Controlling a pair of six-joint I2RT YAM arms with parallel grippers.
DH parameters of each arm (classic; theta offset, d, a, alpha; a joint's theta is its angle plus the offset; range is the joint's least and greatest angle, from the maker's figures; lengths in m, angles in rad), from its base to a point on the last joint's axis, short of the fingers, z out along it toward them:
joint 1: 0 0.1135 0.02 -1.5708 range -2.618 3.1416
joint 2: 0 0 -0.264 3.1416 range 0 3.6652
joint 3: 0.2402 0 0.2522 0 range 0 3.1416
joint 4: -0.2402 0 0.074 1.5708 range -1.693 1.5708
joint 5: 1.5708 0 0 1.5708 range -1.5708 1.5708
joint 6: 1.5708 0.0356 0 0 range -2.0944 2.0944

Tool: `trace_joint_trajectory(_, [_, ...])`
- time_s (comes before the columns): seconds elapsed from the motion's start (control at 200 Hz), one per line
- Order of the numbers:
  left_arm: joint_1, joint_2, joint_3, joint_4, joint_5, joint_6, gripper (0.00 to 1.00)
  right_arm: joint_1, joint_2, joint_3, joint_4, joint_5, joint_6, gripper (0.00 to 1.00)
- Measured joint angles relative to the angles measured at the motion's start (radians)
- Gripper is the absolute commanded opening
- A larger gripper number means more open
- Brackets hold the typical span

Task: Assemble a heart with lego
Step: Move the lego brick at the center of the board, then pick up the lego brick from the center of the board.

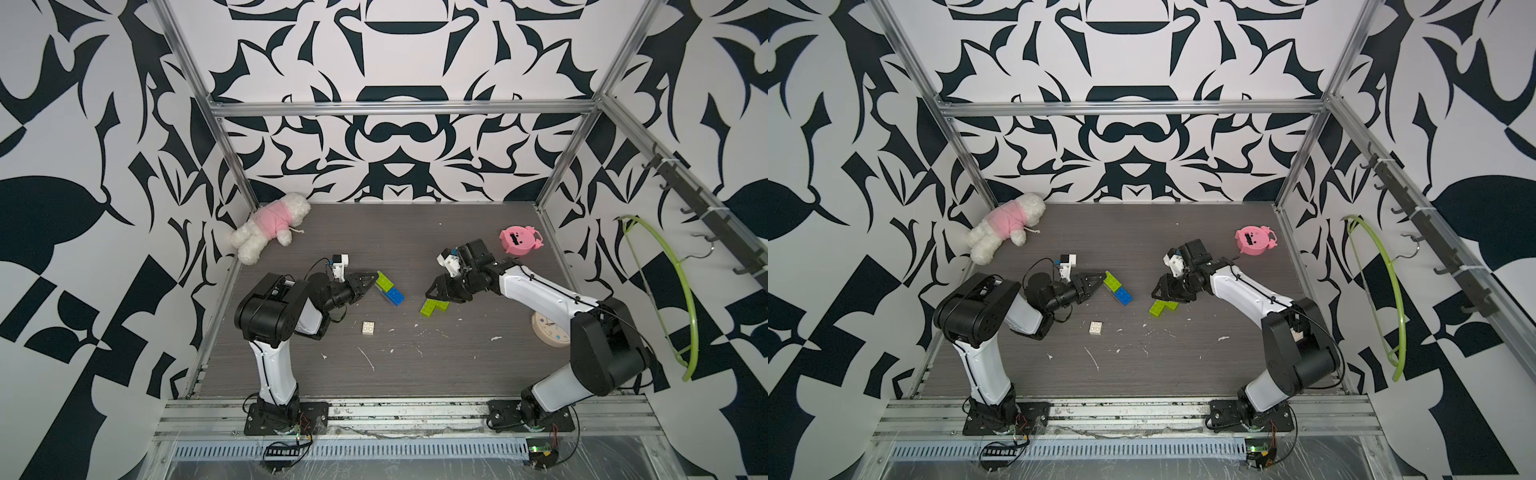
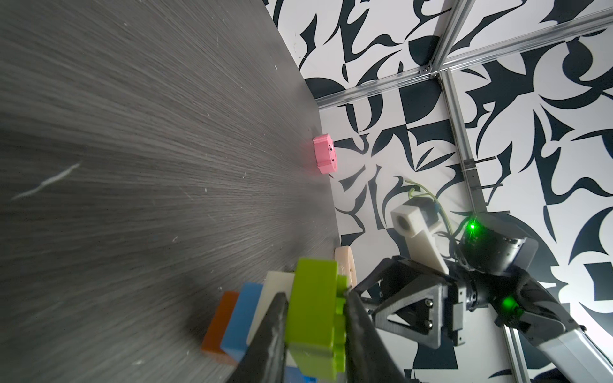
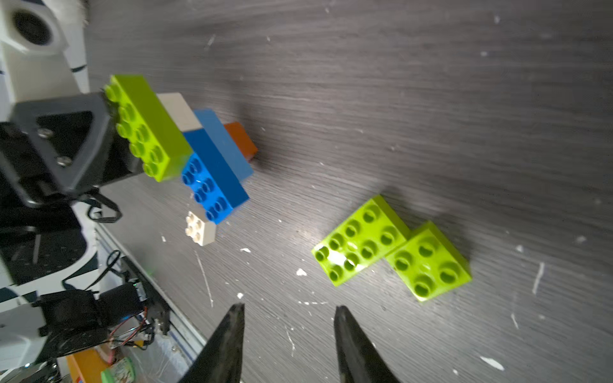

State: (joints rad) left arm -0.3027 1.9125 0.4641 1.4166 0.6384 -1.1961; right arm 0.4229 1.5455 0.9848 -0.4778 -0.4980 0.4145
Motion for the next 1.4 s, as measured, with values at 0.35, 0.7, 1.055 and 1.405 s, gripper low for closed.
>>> trace_joint_trajectory(0.35, [0.008, 0.000, -0.026, 0.000, -0.007, 0.000, 0.27, 0.005, 0.122, -0.079, 0.047, 0.042, 0.006, 0.48])
trace_joint_trajectory(0.7, [0.009, 0.000, -0.029, 0.002, -0.007, 0.000, 0.27, 0.005, 0.211, 0.034, 0.117, 0.112, -0.012, 0.58])
trace_joint_trajectory(1.055, [0.010, 0.000, -0.029, 0.002, -0.007, 0.000, 0.27, 0.022, 0.251, 0.097, 0.114, 0.127, -0.020, 0.67])
trace_joint_trajectory(1.405, [0.014, 0.000, -0.029, 0.001, -0.006, 0.008, 0.26, 0.112, 0.316, 0.215, 0.048, 0.210, -0.017, 0.60])
